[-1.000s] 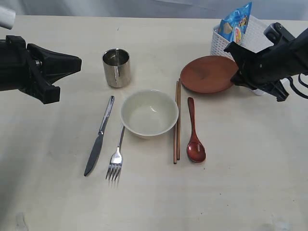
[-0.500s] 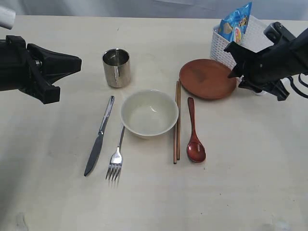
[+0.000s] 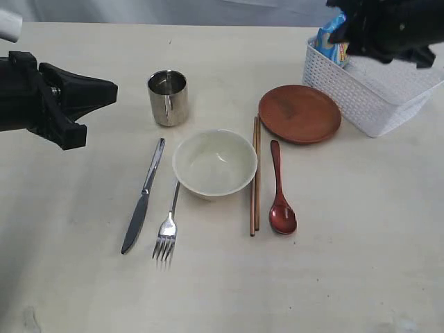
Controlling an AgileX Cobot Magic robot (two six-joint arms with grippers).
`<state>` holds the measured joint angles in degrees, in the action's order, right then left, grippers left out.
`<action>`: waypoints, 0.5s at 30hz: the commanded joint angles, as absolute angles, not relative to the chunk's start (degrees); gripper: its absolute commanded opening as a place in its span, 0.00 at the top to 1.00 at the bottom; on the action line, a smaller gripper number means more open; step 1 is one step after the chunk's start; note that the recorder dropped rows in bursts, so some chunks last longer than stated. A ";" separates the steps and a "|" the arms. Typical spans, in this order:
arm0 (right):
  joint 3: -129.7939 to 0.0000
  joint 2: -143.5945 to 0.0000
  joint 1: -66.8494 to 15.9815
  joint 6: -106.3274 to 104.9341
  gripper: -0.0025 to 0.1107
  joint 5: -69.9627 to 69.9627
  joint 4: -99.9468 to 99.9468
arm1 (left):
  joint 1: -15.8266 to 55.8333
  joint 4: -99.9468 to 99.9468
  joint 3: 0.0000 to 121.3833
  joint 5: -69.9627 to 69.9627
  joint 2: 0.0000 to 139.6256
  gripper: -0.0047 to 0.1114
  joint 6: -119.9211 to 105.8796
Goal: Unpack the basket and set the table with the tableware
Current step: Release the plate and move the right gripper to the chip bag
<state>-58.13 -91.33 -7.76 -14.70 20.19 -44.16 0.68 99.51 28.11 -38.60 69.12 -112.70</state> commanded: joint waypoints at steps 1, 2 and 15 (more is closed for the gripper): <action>-65.47 -90.25 -6.94 -16.69 0.53 20.47 -35.44 | 0.53 99.95 27.77 -38.66 68.71 0.96 -112.43; -67.35 -91.18 -6.40 -16.38 0.47 20.98 -35.32 | 0.53 99.95 27.77 -38.49 68.71 0.96 -112.43; -83.52 -111.02 -4.10 -11.03 0.38 22.47 -33.13 | 0.53 99.95 27.77 -37.88 68.71 0.96 -112.43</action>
